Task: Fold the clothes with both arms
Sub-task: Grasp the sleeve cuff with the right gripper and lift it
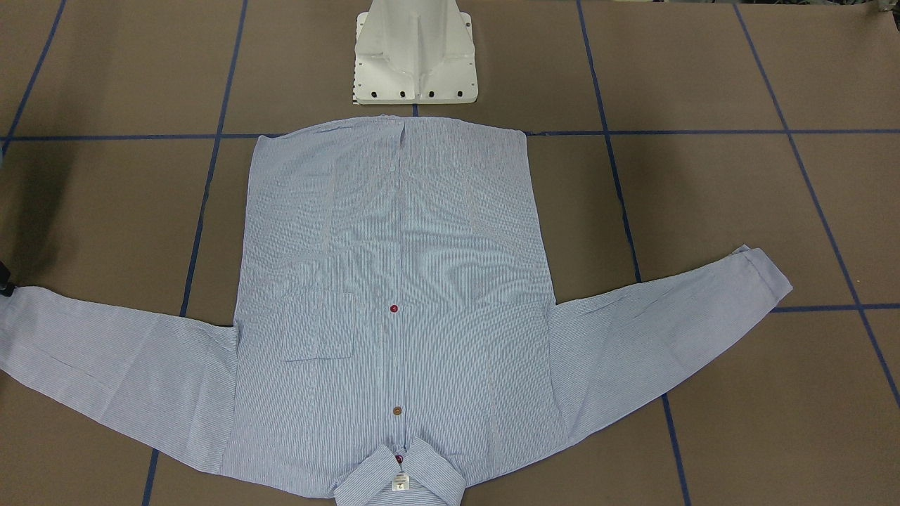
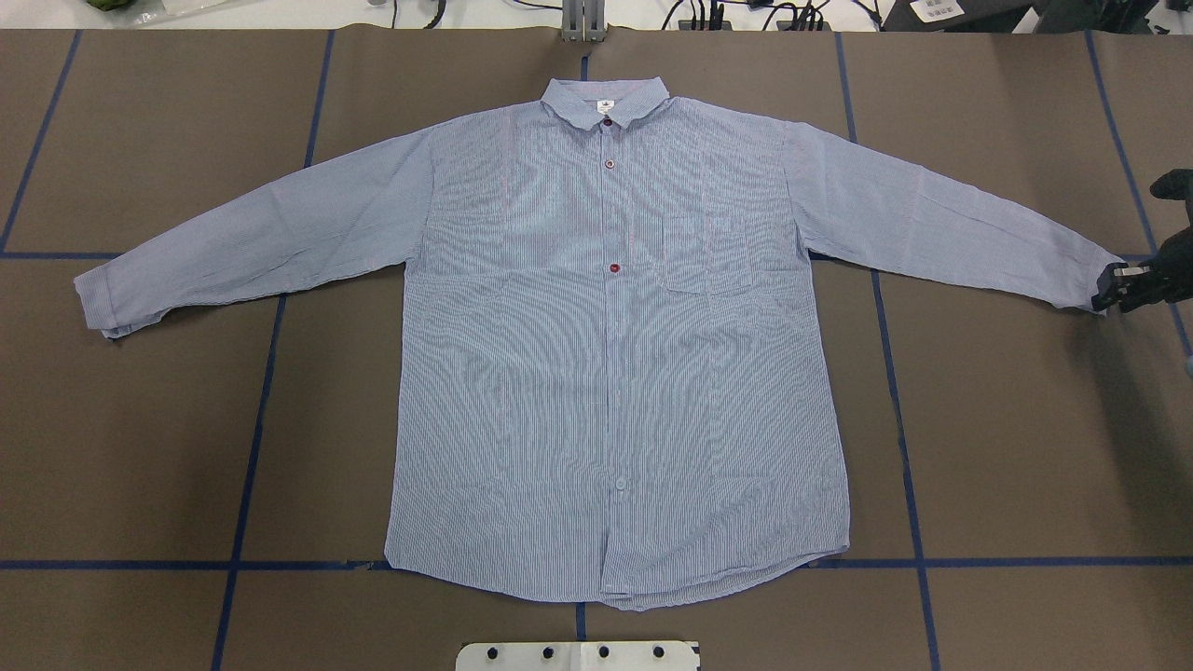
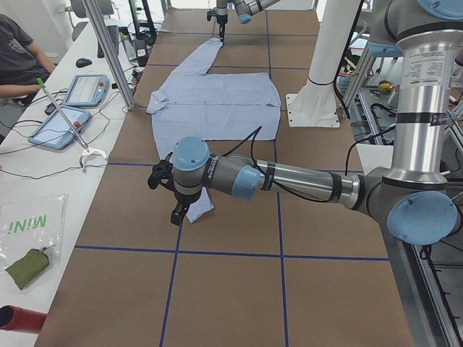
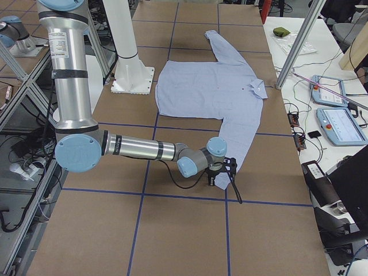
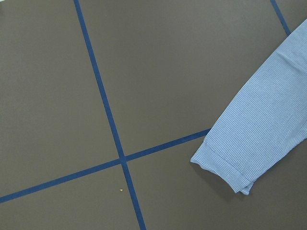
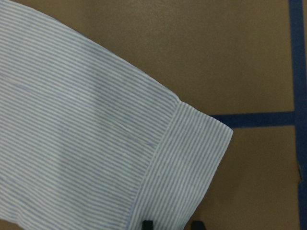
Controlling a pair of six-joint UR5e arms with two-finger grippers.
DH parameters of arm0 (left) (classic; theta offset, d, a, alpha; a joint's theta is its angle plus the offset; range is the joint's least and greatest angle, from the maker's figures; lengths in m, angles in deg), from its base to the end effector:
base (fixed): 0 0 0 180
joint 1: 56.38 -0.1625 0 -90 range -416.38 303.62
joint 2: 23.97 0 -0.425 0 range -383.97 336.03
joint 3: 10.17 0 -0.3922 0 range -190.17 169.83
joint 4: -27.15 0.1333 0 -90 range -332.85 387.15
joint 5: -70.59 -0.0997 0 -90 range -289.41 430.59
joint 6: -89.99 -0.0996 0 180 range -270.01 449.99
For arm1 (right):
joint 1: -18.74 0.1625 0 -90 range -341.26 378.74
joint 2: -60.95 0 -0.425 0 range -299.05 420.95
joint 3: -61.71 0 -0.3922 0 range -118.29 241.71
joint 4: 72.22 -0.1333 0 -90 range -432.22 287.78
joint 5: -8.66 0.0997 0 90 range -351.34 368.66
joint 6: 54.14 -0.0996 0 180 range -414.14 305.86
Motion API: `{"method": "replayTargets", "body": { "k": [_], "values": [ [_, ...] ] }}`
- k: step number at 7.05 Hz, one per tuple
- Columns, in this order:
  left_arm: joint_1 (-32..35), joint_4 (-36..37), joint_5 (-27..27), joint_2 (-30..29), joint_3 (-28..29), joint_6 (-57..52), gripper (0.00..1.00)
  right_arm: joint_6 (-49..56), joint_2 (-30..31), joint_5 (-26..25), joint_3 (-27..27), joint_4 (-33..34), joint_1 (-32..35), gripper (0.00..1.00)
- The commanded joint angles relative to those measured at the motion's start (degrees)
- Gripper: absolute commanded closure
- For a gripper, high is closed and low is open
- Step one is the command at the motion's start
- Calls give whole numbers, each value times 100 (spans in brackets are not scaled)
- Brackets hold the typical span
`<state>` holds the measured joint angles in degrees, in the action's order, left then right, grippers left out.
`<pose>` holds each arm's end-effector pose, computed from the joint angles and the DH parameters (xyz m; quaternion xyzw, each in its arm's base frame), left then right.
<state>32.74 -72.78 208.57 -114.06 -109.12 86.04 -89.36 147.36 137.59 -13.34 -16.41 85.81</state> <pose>-0.0516 -0.5048 0.5565 0.1612 0.3968 0.1049 0.8975 -0.1426 -0.5185 0.6966 0.0044 -0.3762 0.0334 0.9259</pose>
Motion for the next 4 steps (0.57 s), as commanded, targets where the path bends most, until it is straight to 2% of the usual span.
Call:
{"method": "replayTargets", "body": {
  "k": [1,3,4],
  "values": [
    [0,0,0,0,-2,0,0,7,-2,0,0,0,-1,81],
    [0,0,0,0,-2,0,0,16,-11,17,-9,9,-1,98],
    [0,0,0,0,-2,0,0,24,-2,44,-9,0,-1,100]
  ]
}}
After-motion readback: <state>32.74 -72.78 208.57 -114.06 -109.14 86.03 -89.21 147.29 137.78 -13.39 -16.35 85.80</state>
